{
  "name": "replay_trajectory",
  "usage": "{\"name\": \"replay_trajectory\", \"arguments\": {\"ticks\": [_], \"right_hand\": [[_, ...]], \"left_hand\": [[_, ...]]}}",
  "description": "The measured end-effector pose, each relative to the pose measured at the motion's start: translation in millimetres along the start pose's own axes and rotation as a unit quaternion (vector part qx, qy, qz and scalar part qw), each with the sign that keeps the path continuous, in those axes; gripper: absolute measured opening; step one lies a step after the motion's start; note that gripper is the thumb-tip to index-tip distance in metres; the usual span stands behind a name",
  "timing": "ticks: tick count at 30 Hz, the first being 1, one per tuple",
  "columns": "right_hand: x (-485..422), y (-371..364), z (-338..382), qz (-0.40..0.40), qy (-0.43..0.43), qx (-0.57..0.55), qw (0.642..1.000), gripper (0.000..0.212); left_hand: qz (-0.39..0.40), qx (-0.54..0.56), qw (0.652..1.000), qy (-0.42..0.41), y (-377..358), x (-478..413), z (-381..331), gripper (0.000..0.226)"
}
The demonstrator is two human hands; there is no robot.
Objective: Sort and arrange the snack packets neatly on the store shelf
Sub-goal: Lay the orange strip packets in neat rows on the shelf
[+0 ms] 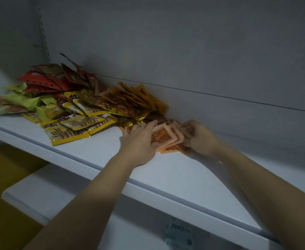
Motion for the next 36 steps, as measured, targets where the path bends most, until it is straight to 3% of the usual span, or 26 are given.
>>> {"name": "replay_trajectory", "arguments": {"ticks": [4, 5, 8, 12, 15, 18, 23, 27, 30, 34, 36], "right_hand": [[-1, 0, -3, -0.008, -0.042, -0.050, 0.998, 0.069], [-1, 1, -4, -0.011, -0.050, -0.058, 0.997, 0.065], [-1, 13, -7, -0.042, -0.065, -0.045, 0.996, 0.025], [3, 36, -27, -0.127, -0.102, -0.053, 0.985, 0.001], [5, 50, -44, -0.175, -0.113, -0.059, 0.976, 0.017], [3, 44, -60, -0.143, -0.122, -0.044, 0.981, 0.025], [-5, 19, -51, -0.011, -0.099, 0.071, 0.992, 0.022], [-11, 30, -44, 0.014, -0.111, 0.166, 0.980, 0.023], [-11, 34, -48, 0.016, -0.129, 0.143, 0.981, 0.021], [-1, 46, -59, -0.039, -0.162, 0.115, 0.979, 0.026], [3, 39, -61, -0.009, -0.173, 0.110, 0.979, 0.028]], "left_hand": [[-0.015, 0.075, 0.997, 0.025, 3, -1, 7, 0.070], [-0.021, 0.090, 0.995, 0.023, 5, -1, 8, 0.060], [-0.049, 0.126, 0.991, 0.014, 12, 1, 10, 0.034], [-0.090, 0.253, 0.960, 0.075, 21, -2, 29, 0.030], [-0.120, 0.294, 0.941, 0.116, 24, -4, 41, 0.026], [-0.090, 0.273, 0.954, 0.082, 19, -3, 31, 0.029], [-0.041, 0.163, 0.985, 0.047, 11, -2, 19, 0.037], [-0.036, 0.122, 0.991, 0.044, 7, -2, 18, 0.031], [-0.040, 0.104, 0.993, 0.039, 9, -3, 17, 0.030], [-0.041, 0.119, 0.991, 0.036, 11, -3, 18, 0.030], [-0.034, 0.121, 0.992, 0.032, 9, -3, 16, 0.031]]}}
Point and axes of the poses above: each hand's wrist, its own x-axis away from the middle knuckle, its own y-axis out of the back of the hand, z = x × y, the point moved 9 cm from there along -x, towards the middle knuckle, and after that the axes turned 5 degrees about y, right-handed, at the moved point
